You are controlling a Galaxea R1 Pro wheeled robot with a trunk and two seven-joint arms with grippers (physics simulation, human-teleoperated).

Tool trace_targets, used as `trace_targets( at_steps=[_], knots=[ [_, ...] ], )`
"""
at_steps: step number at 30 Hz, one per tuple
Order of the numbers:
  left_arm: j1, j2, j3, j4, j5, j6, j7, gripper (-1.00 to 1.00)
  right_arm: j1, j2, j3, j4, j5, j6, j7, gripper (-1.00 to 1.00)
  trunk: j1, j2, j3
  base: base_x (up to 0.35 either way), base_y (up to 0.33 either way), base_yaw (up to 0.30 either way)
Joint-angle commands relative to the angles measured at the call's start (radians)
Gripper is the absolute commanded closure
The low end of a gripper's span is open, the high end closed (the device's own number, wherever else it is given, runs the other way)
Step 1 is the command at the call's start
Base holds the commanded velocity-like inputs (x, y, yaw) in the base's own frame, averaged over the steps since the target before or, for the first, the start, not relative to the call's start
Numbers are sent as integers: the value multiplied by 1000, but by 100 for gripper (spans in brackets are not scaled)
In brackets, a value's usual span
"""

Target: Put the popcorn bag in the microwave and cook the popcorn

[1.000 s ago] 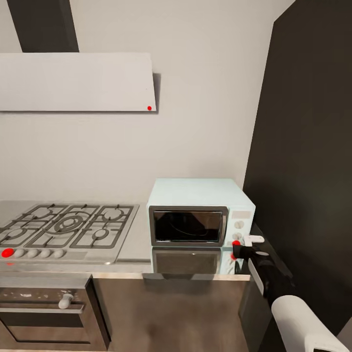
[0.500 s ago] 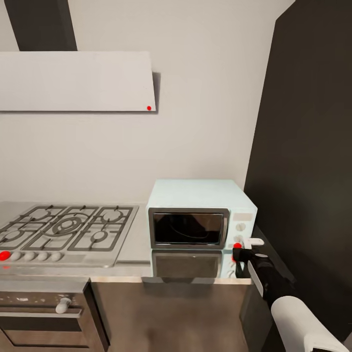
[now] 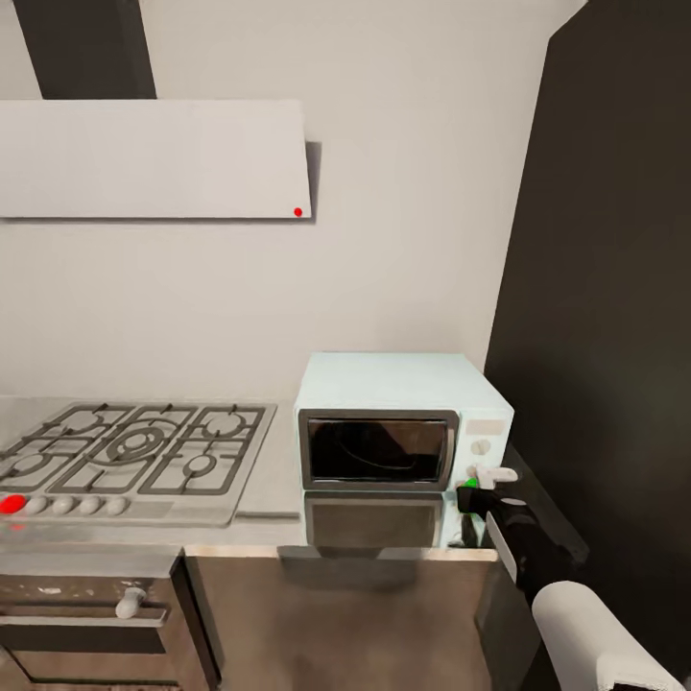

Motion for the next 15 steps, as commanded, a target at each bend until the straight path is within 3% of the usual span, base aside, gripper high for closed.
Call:
trace_targets(
  at_steps=[1, 15],
  knots=[
    [-1, -1, -8, 1, 8, -3, 1, -100, -1, 1, -2, -2, 11, 7, 4, 100, 0, -1, -2, -247, 202, 0],
    [-1, -3, -7, 2, 7, -2, 2, -100, -1, -9, -6, -22, 18, 22, 13, 100, 0, -1, -2, -251, 204, 0]
  ],
)
